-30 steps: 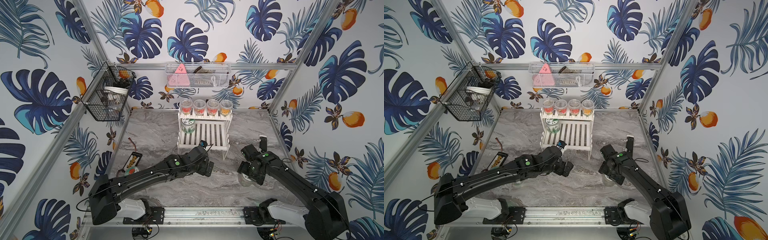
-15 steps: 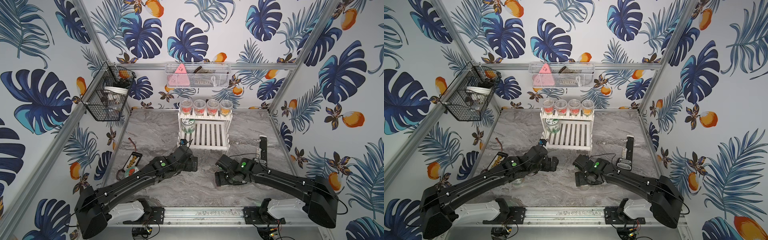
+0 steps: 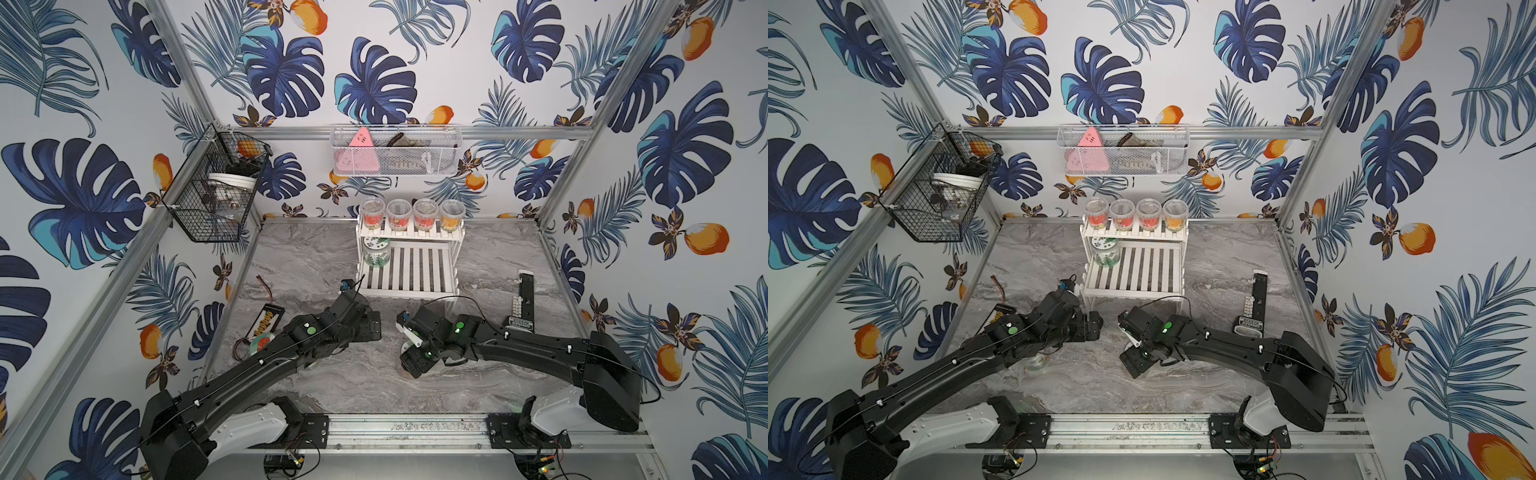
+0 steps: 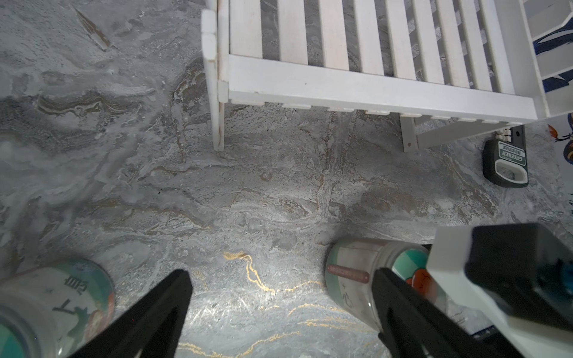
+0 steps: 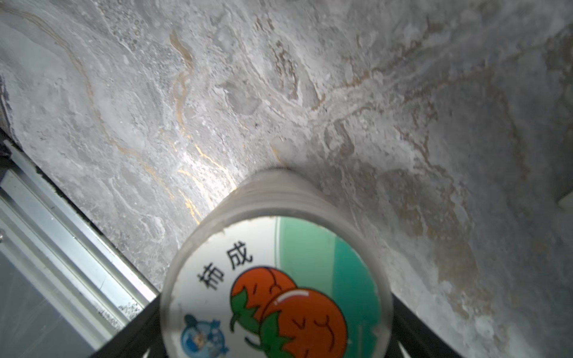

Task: Place the seed container on the shelf
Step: Move the seed jar to the center of the board.

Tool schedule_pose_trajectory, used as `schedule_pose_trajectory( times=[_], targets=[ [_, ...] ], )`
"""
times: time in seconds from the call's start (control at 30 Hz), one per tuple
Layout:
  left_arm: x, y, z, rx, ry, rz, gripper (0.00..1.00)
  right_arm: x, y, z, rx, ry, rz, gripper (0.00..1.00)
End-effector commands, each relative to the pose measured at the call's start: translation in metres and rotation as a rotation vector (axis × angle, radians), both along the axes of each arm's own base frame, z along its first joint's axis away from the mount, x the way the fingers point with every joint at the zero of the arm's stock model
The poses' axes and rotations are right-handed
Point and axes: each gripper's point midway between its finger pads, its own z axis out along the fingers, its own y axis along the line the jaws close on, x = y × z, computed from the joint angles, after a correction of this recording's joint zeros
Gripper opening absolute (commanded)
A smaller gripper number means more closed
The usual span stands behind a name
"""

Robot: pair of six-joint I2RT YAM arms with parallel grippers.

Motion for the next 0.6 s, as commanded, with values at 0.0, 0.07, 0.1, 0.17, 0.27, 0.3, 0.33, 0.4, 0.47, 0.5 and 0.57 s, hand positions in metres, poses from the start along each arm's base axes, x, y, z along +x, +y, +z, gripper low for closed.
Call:
schedule_pose_trajectory(
  times=[0.0, 0.07, 0.1, 0.17, 0.27, 0.3, 0.33, 0.4, 0.47, 0.5, 0.57],
  targets=[
    [-0.005, -0.004, -0.003, -0.028, 0.026, -0.016, 0.99, 0.007, 0.007, -0.001, -0.011, -0.087, 0.086, 0.83],
    [-0.008, -0.015, -0.002, -0.061, 0.023, -0.088, 0.99, 0.012, 0.004, 0.001, -0.009, -0.142, 0.069, 0.87],
    [-0.010, -0.022, 0.000, -0.077, 0.018, -0.136, 0.99, 0.012, 0.003, 0.003, 0.006, -0.163, 0.059, 0.88],
    [-0.013, -0.032, 0.004, -0.093, 0.005, -0.218, 0.99, 0.011, -0.002, 0.011, 0.065, -0.205, 0.020, 0.90],
    [-0.017, -0.045, 0.010, -0.113, -0.006, -0.316, 0.97, 0.007, -0.008, 0.027, 0.223, -0.268, -0.040, 0.96],
    [-0.018, -0.051, 0.011, -0.128, -0.006, -0.350, 0.96, 0.006, -0.013, 0.030, 0.271, -0.283, -0.065, 0.96],
    [-0.021, -0.058, 0.012, -0.146, 0.000, -0.383, 0.95, 0.001, -0.018, 0.033, 0.313, -0.288, -0.063, 0.96],
    [-0.024, -0.068, 0.011, -0.158, 0.013, -0.424, 0.93, -0.005, -0.025, 0.035, 0.382, -0.302, -0.074, 0.96],
    [-0.027, -0.077, 0.008, -0.122, 0.015, -0.461, 0.93, -0.009, -0.033, 0.035, 0.416, -0.305, -0.090, 0.96],
    [-0.029, -0.081, 0.007, -0.089, 0.007, -0.480, 0.93, -0.010, -0.038, 0.035, 0.423, -0.306, -0.114, 0.96],
    [-0.036, -0.092, 0.005, -0.024, -0.010, -0.534, 0.93, -0.011, -0.046, 0.031, 0.429, -0.297, -0.156, 0.95]
  ],
)
